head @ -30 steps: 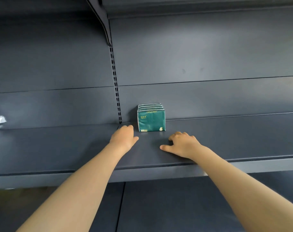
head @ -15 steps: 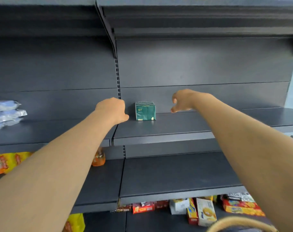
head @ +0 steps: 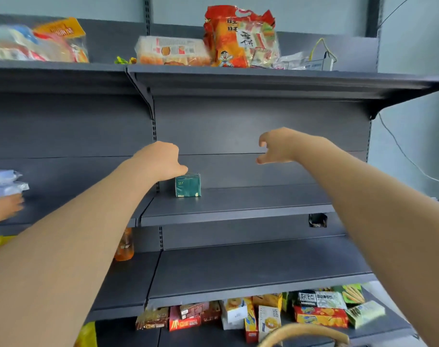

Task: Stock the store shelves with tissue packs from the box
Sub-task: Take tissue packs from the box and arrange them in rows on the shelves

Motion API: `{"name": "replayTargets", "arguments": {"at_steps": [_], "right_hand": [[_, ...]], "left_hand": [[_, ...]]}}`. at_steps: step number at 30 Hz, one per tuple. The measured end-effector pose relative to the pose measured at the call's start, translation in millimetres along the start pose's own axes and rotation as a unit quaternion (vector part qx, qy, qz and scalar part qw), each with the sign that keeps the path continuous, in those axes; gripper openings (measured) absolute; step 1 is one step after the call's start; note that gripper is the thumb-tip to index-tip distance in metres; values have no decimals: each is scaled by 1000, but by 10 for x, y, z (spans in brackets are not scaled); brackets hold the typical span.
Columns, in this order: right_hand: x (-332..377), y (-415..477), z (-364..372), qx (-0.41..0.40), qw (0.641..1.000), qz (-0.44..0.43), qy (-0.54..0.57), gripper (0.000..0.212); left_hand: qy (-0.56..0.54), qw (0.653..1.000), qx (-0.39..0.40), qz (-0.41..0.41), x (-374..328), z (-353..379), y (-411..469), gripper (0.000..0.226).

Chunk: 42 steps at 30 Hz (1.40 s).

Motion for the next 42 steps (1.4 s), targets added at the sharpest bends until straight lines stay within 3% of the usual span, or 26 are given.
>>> {"name": "replayTargets", "arguments": {"at_steps": [6, 10, 16, 29, 35, 42], "right_hand": [[-572, -657, -92, 20, 1000, -13, 19, 55], [-998, -1210, -30, 63, 998, -7, 28, 54], [-1514, -1968, 385, 136, 990, -7, 39, 53], [-1772, -3134, 2680, 357, 933, -10, 46, 48], [-1737, -3500, 3748, 462, 881, 41, 92, 59], [-1603, -4029, 4564, 519, 845, 34, 124, 59]], "left_hand": [[66, 998, 8, -10, -553, -235, -436, 27], [83, 996, -34, -13, -1046, -275, -824, 21], [77, 995, 55, -11, -1588, 117, -1399, 24], [-3, 969, 245, 21, -2234, 2311, -2293, 34], [-44, 932, 361, 3, -2294, 3423, -2827, 35], [-58, 887, 456, -33, -2263, 4251, -3464, 32]]}}
Point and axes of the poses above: each hand's wrist, its own y-axis towards the middle knuckle, its own z-axis out of the palm, x = y × z, the point moved 5 cm from there along y, towards the middle knuckle, and after that the axes turned 14 degrees about -x, right-handed, at the moved point
